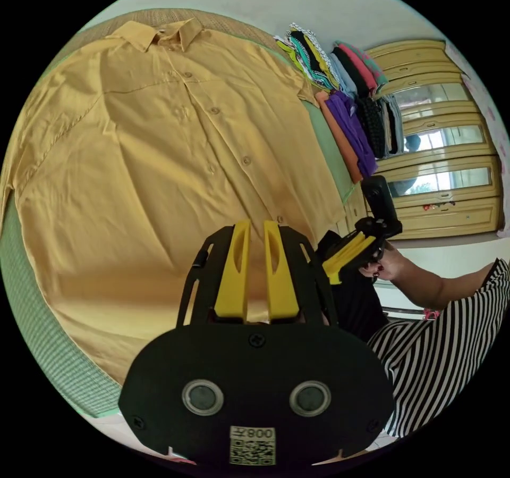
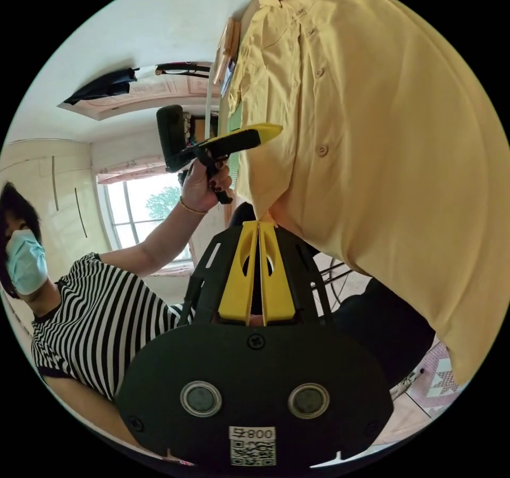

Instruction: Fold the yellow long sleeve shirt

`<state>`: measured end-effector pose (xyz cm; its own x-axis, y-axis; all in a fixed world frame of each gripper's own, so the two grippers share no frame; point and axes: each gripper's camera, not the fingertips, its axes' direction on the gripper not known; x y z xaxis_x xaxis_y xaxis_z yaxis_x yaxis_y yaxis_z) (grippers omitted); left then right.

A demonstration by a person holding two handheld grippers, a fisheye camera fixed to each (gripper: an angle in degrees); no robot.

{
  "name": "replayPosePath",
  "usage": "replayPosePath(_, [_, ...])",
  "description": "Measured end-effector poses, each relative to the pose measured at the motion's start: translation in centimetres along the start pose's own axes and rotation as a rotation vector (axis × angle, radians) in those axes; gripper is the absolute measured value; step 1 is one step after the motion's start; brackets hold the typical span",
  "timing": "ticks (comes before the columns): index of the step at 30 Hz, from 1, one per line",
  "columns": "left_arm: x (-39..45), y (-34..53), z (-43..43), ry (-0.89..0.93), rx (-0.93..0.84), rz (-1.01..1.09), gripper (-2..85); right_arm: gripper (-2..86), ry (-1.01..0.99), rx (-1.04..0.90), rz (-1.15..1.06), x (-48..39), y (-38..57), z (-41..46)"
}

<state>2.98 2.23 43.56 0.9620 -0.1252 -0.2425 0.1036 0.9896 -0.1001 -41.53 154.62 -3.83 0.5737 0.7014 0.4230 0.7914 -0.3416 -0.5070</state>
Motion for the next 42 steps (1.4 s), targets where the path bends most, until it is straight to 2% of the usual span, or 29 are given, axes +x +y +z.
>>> replayPosePath(3, [0.6,-2.0,-0.1,-0.047,-0.009,-0.013,2.5,0.0,-0.016,0.022,0.022,1.2,0.2,0.1])
replayPosePath(13, [4.7,-5.9,-1.3,-0.021,-0.005,0.018,1.0,0.0,-0.013,0.067,0.049,2.9,0.8,-0.6])
replayPosePath(17, [5.3,-6.9,-3.9,-0.06,0.088,-0.044,2.1,0.0,-0.004,0.055,0.059,3.6,0.4,-0.2])
replayPosePath(22, [6.7,-8.6,-4.3,-0.033,0.055,-0.059,5.4,-0.1,0.013,0.042,0.053,3.5,-0.4,0.6])
replayPosePath(27, [11.4,-9.8,-3.9,-0.28,-0.015,0.038,2.5,0.0,0.0,0.025,0.056,3.7,-1.3,1.7])
replayPosePath(29, [12.4,-10.2,-4.1,-0.303,-0.023,0.058,1.6,0.0,0.008,0.022,0.049,3.4,-1.6,1.9])
replayPosePath(37, [15.0,-11.1,-7.2,-0.203,0.07,0.03,0.6,0.0,0.026,0.029,0.036,2.1,-2.6,2.6])
replayPosePath(42, [16.5,-13.0,-6.2,-0.23,-0.018,0.067,0.7,0.2,0.119,0.018,0.05,1.0,-3.1,3.1])
